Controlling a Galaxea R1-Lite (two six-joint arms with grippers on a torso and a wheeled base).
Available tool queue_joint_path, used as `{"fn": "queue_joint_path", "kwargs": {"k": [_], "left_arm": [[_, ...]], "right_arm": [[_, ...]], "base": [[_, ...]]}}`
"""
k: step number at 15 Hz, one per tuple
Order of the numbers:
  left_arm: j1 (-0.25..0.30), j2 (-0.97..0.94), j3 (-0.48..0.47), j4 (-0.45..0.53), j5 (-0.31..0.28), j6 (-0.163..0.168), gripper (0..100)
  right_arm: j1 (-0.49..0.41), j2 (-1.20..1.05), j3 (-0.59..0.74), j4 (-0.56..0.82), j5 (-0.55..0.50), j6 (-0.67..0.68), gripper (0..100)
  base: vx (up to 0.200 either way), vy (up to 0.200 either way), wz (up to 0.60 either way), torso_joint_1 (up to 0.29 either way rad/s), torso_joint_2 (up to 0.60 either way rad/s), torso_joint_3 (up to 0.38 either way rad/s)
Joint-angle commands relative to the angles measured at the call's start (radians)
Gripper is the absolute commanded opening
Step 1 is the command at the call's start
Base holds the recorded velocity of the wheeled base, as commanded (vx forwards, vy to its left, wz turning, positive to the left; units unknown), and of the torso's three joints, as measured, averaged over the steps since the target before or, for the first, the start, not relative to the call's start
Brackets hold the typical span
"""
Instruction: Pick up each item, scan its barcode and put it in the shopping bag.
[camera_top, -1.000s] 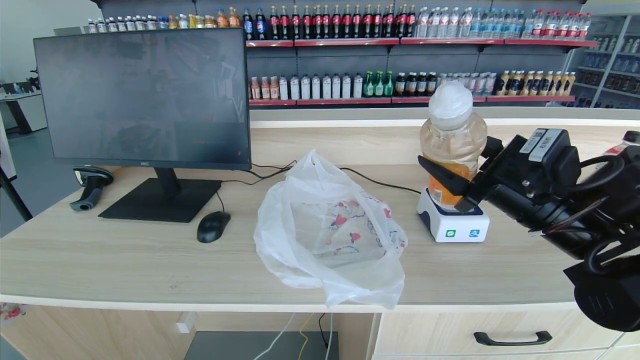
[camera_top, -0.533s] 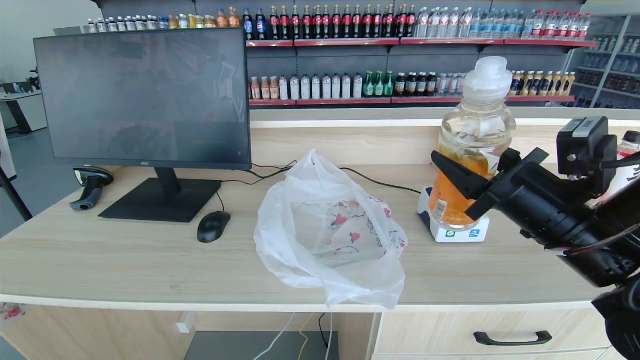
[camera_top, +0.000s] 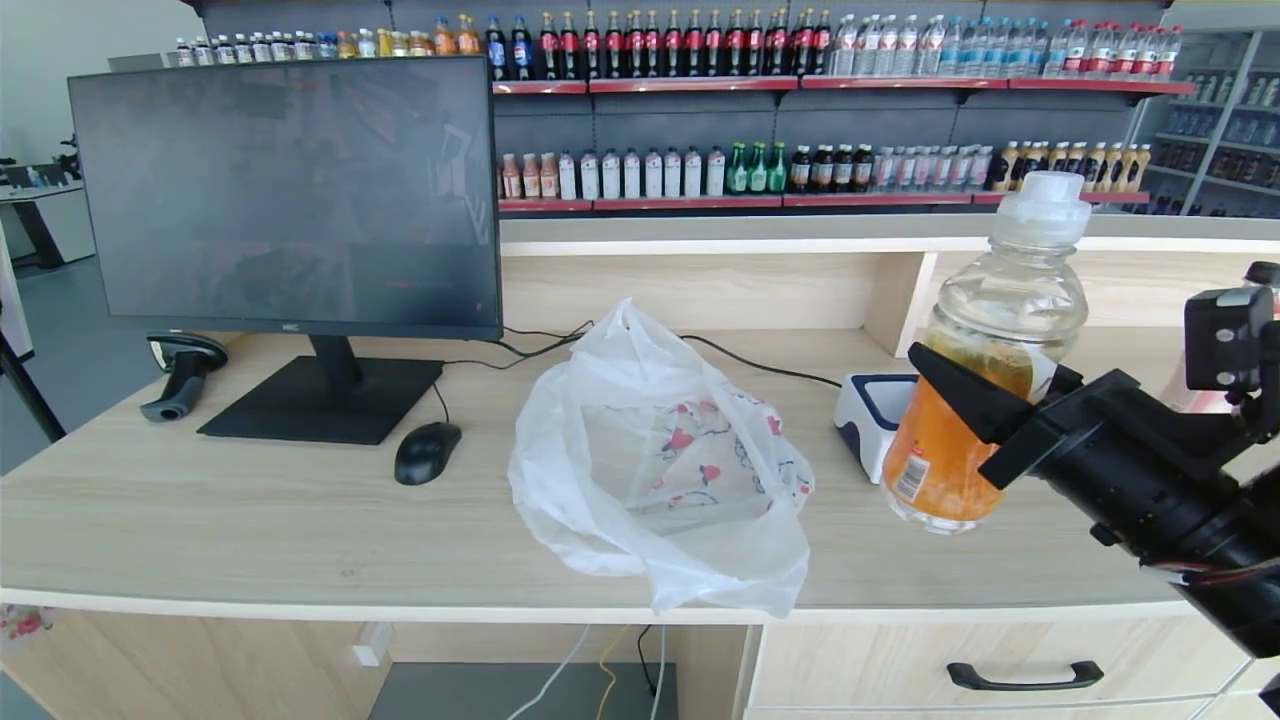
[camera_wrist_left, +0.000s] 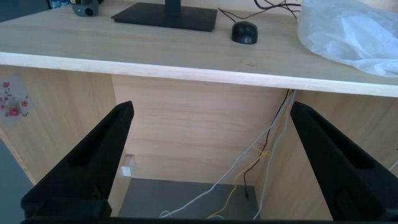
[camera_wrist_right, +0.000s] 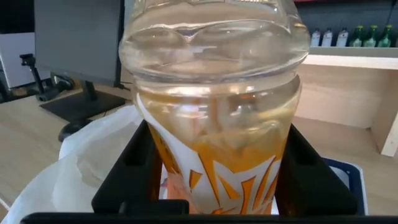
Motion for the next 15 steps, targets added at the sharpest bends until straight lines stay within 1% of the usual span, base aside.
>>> {"fn": "queue_joint_path", "kwargs": {"k": [1, 3, 5, 8, 15], "left_arm": [[0.0, 0.0, 0.0, 0.0, 0.0, 0.0, 100], [0.0, 0.0, 0.0, 0.0, 0.0, 0.0, 100], [0.0, 0.0, 0.0, 0.0, 0.0, 0.0, 100], [0.0, 0.0, 0.0, 0.0, 0.0, 0.0, 100], [0.001, 0.0, 0.0, 0.0, 0.0, -0.002, 100]], "right_arm": [[-0.001, -0.013, 0.018, -0.001, 0.0, 0.006, 0], [-0.002, -0.037, 0.028, -0.001, 0.0, 0.021, 0], [-0.021, -0.048, 0.029, -0.001, 0.002, 0.02, 0], [-0.021, -0.037, 0.015, -0.001, 0.002, 0.02, 0], [-0.022, -0.011, 0.003, -0.001, 0.002, 0.02, 0]], "base": [[-0.2, 0.0, 0.0, 0.007, 0.01, 0.002], [-0.2, 0.0, 0.0, 0.01, 0.01, -0.002], [0.0, 0.0, 0.0, 0.0, 0.0, 0.0], [0.0, 0.0, 0.0, 0.0, 0.0, 0.0], [0.0, 0.2, 0.0, 0.006, 0.0, 0.0]]}}
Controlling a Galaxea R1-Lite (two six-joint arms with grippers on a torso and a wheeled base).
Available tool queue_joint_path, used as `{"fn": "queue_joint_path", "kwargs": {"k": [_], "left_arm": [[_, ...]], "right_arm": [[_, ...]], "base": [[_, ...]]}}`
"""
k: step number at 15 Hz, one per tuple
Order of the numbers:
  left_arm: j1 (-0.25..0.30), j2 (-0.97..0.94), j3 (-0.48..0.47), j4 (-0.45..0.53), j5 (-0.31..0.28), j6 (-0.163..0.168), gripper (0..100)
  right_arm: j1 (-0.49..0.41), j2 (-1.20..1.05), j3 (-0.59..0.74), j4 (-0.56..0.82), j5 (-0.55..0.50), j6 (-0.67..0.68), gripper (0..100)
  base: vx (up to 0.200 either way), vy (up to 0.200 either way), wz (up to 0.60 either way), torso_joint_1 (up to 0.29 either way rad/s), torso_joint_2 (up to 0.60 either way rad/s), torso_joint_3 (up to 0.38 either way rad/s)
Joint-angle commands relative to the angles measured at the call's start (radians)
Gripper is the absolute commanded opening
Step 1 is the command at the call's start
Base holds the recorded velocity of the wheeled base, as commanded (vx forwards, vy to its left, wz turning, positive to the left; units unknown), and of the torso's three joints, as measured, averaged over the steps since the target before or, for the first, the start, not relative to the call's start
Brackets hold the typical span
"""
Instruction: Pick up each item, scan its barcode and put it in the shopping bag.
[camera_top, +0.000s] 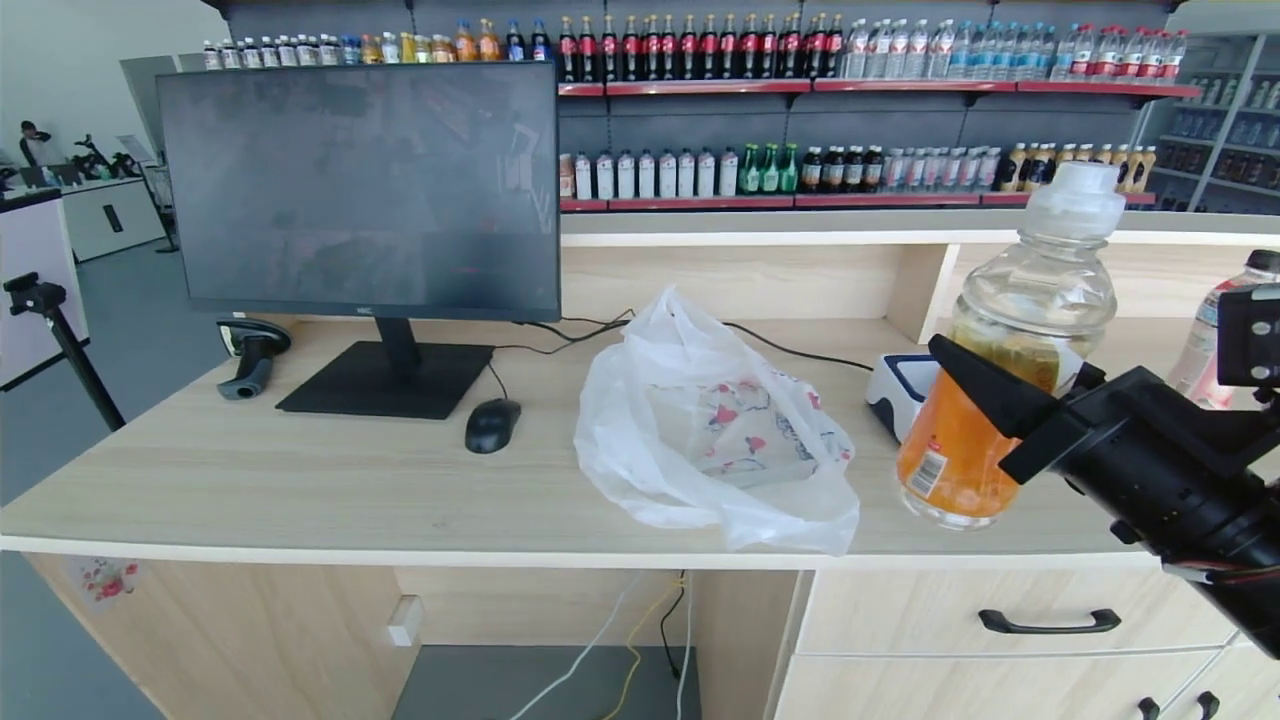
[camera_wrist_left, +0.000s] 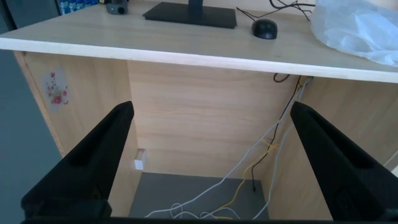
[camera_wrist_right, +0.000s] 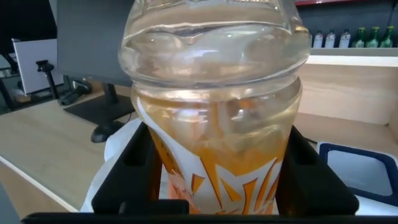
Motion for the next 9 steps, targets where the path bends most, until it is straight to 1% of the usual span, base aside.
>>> {"fn": "queue_joint_path", "kwargs": {"k": [1, 2, 7, 9], "left_arm": [[0.0, 0.0, 0.0, 0.0, 0.0, 0.0, 100], [0.0, 0.0, 0.0, 0.0, 0.0, 0.0, 100], [0.0, 0.0, 0.0, 0.0, 0.0, 0.007, 100], [0.0, 0.0, 0.0, 0.0, -0.002, 0.004, 100]], "right_arm": [[0.0, 0.012, -0.005, 0.0, -0.001, 0.001, 0], [0.0, 0.015, -0.007, 0.0, 0.0, 0.001, 0], [0.0, 0.019, -0.013, 0.0, 0.0, 0.001, 0], [0.001, 0.027, -0.011, 0.0, 0.0, 0.001, 0]], "base": [[0.0, 0.2, 0.0, -0.007, 0.0, 0.002], [0.0, 0.2, 0.0, 0.007, 0.01, -0.002], [0.0, 0.0, 0.0, 0.0, 0.0, 0.0], [0.0, 0.0, 0.0, 0.0, 0.0, 0.0]]}}
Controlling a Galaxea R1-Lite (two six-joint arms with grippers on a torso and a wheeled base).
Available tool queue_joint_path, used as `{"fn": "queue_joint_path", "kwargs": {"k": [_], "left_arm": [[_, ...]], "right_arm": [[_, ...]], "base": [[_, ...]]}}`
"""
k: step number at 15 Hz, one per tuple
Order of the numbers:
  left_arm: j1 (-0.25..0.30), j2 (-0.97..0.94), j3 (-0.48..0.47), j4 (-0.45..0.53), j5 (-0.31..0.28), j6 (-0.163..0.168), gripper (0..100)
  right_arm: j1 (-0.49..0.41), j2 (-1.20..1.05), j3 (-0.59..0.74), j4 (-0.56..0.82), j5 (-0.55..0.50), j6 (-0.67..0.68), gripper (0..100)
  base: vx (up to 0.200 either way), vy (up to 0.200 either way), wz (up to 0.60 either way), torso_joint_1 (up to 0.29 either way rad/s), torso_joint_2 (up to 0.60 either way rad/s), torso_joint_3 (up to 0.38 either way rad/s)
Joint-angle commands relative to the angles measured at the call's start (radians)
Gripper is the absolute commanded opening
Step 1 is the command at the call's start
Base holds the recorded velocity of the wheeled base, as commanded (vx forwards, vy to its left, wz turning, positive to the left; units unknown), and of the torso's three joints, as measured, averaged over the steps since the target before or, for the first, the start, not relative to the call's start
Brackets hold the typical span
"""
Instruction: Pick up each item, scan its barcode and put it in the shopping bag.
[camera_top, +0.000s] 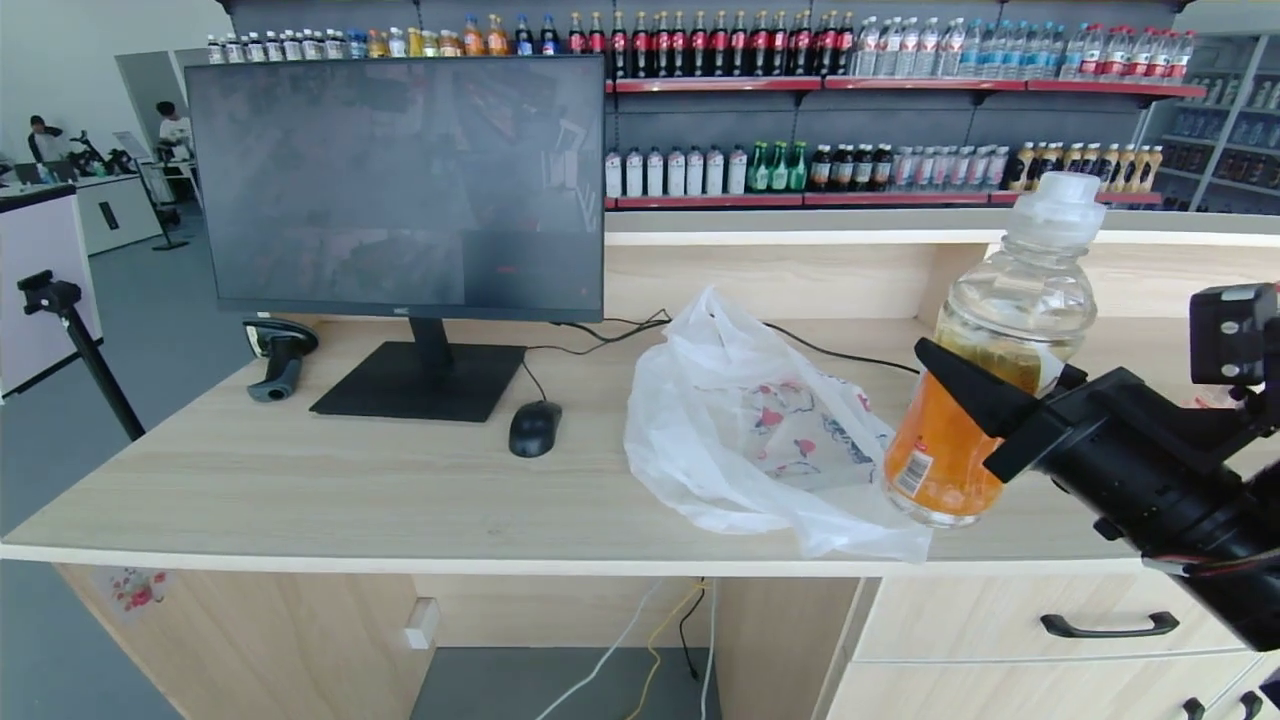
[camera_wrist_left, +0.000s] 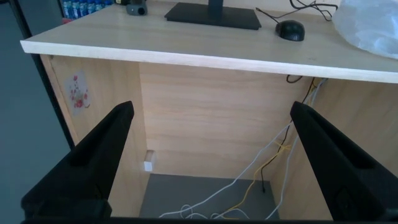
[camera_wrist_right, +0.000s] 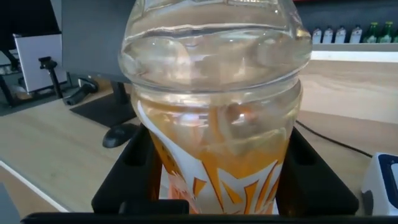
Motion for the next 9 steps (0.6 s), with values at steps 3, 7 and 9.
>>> {"fn": "queue_joint_path", "kwargs": {"k": [3, 7, 9], "left_arm": [[0.0, 0.0, 0.0, 0.0, -0.001, 0.013, 100], [0.0, 0.0, 0.0, 0.0, -0.001, 0.022, 100], [0.0, 0.0, 0.0, 0.0, -0.001, 0.022, 100]], "right_arm": [[0.003, 0.02, -0.007, -0.003, 0.001, 0.0, 0], [0.011, 0.049, -0.045, -0.003, 0.003, -0.006, 0], [0.046, 0.074, -0.071, -0.003, 0.003, -0.006, 0]], "base": [[0.2, 0.0, 0.0, -0.007, 0.0, 0.001], [0.1, 0.0, 0.0, 0.005, 0.0, 0.001], [0.0, 0.0, 0.0, 0.0, 0.0, 0.0]]}}
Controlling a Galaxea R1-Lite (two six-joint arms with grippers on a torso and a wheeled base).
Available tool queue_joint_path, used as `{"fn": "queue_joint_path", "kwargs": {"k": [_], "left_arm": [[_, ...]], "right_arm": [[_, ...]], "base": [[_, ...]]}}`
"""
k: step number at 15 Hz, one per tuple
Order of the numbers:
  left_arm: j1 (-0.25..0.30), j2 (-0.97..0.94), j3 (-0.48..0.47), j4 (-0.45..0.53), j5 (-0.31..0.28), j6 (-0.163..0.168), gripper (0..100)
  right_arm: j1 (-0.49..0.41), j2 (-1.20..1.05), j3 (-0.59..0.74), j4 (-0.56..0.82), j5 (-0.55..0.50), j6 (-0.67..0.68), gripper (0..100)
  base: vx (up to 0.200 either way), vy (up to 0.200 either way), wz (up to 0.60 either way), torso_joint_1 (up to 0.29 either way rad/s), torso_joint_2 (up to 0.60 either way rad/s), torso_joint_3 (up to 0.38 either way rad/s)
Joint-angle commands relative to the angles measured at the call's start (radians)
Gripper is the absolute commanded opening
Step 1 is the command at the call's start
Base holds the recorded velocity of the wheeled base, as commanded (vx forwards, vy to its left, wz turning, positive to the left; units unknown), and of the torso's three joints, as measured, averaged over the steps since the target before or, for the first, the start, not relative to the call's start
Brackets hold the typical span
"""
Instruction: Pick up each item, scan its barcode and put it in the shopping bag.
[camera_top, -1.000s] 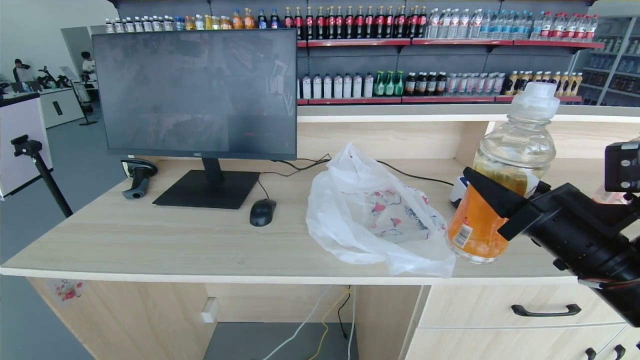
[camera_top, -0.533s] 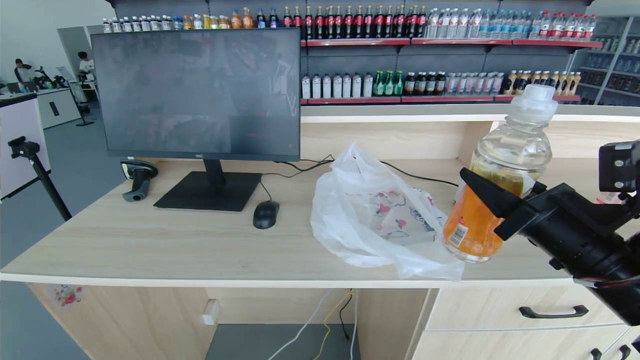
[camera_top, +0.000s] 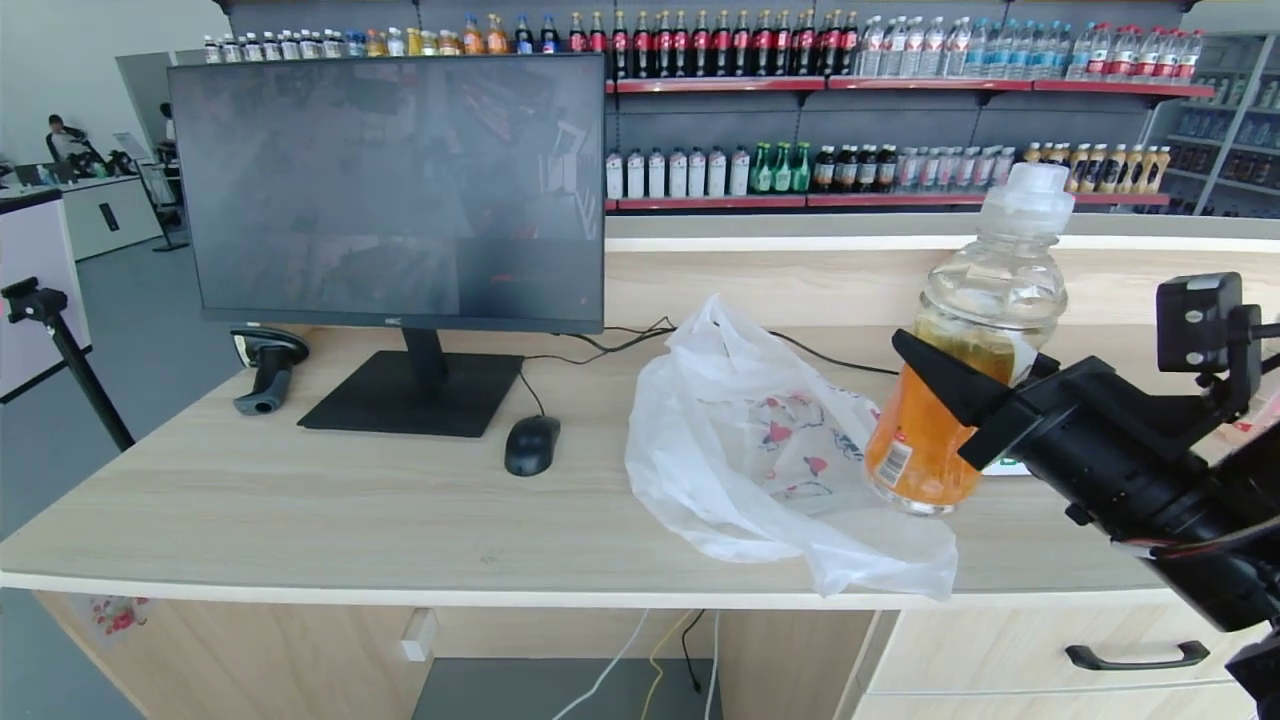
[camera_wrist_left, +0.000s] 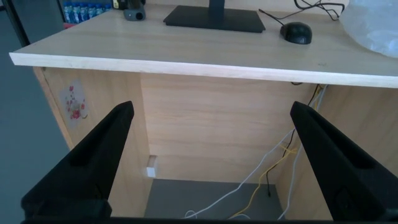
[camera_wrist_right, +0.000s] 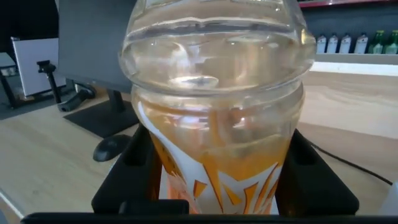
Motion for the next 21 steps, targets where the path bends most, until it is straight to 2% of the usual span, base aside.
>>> {"fn": "queue_joint_path", "kwargs": {"k": [1, 6, 8, 21], "left_arm": [[0.0, 0.0, 0.0, 0.0, -0.001, -0.001, 100], [0.0, 0.0, 0.0, 0.0, 0.0, -0.021, 100], [0.0, 0.0, 0.0, 0.0, 0.0, -0.021, 100], [0.0, 0.0, 0.0, 0.0, 0.0, -0.021, 100]], "right_arm": [[0.04, 0.046, -0.03, -0.002, -0.001, 0.0, 0], [0.092, 0.189, -0.15, -0.002, -0.001, -0.003, 0], [0.152, 0.246, -0.223, -0.002, -0.001, -0.005, 0], [0.172, 0.427, -0.397, -0.002, 0.001, 0.006, 0]], "base": [[0.0, 0.0, 0.0, 0.0, 0.0, 0.0], [0.0, 0.0, 0.0, 0.0, 0.0, 0.0], [0.0, 0.0, 0.0, 0.0, 0.0, 0.0], [0.0, 0.0, 0.0, 0.0, 0.0, 0.0]]}}
